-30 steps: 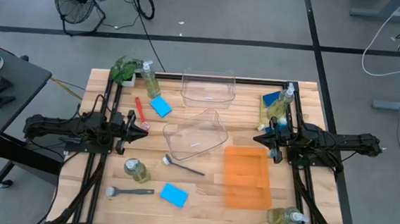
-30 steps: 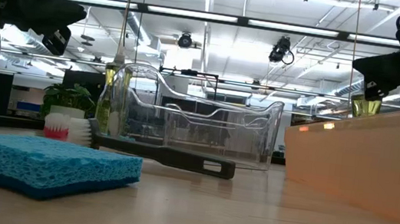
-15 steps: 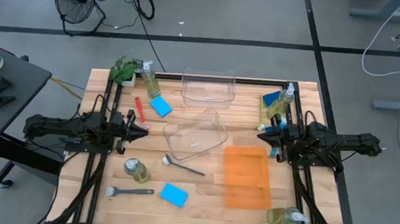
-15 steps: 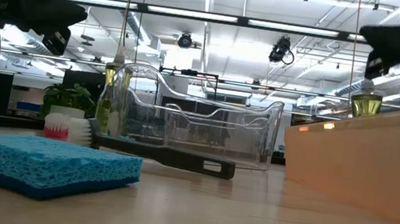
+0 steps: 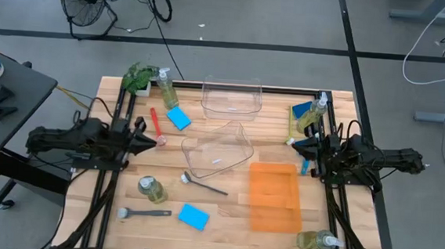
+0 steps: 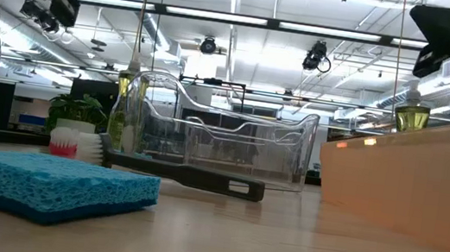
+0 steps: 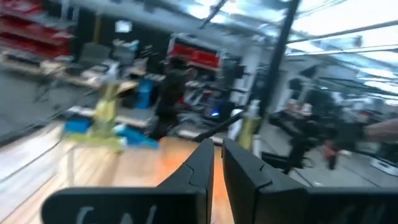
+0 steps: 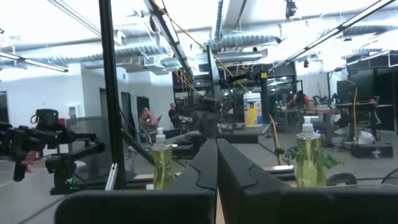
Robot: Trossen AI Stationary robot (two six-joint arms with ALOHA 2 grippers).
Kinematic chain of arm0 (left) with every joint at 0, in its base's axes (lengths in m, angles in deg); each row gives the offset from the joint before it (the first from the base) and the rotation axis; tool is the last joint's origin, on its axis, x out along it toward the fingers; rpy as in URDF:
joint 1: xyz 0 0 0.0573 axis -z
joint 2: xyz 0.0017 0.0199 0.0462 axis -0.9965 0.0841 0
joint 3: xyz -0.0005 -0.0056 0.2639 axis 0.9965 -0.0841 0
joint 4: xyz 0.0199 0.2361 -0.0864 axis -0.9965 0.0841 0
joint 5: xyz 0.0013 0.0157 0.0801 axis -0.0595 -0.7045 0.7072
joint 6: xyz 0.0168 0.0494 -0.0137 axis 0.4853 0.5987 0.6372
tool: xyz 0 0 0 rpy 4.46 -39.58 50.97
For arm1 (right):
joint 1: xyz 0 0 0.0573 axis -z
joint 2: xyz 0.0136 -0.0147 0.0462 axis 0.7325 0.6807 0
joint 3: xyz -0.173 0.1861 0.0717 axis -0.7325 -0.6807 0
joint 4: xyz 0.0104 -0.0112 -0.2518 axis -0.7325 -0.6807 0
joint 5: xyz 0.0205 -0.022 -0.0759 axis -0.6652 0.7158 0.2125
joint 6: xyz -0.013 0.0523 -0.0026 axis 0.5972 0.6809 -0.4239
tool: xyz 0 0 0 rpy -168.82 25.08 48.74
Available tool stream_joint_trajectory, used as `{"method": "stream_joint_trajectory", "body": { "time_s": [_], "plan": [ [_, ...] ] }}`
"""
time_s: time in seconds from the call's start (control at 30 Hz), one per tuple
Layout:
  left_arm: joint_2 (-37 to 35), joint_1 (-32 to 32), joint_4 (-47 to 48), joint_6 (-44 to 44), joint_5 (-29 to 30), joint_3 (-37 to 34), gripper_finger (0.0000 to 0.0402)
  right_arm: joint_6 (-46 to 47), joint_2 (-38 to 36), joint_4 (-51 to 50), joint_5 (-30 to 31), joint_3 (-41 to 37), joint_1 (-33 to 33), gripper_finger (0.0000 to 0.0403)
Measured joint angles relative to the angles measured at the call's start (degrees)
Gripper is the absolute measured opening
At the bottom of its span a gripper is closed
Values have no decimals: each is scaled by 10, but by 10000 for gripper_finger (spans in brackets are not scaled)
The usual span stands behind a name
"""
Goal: Pick & Place Kitchen Sink Supplies
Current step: Put the green dish soap into the bottom transparent bin
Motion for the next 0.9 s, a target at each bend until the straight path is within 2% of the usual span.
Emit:
{"method": "stream_joint_trajectory", "body": {
  "time_s": [0.2, 0.63, 0.9],
  "plan": [
    [0, 0, 54, 1, 2, 52, 37, 12, 0, -30, 10, 29, 0, 4],
    [0, 0, 250, 21, 28, 208, 37, 8, 0, -229, 15, 161, 0, 4],
    [0, 0, 285, 22, 43, 275, 37, 7, 1, -298, 15, 231, 0, 4]
  ]
}}
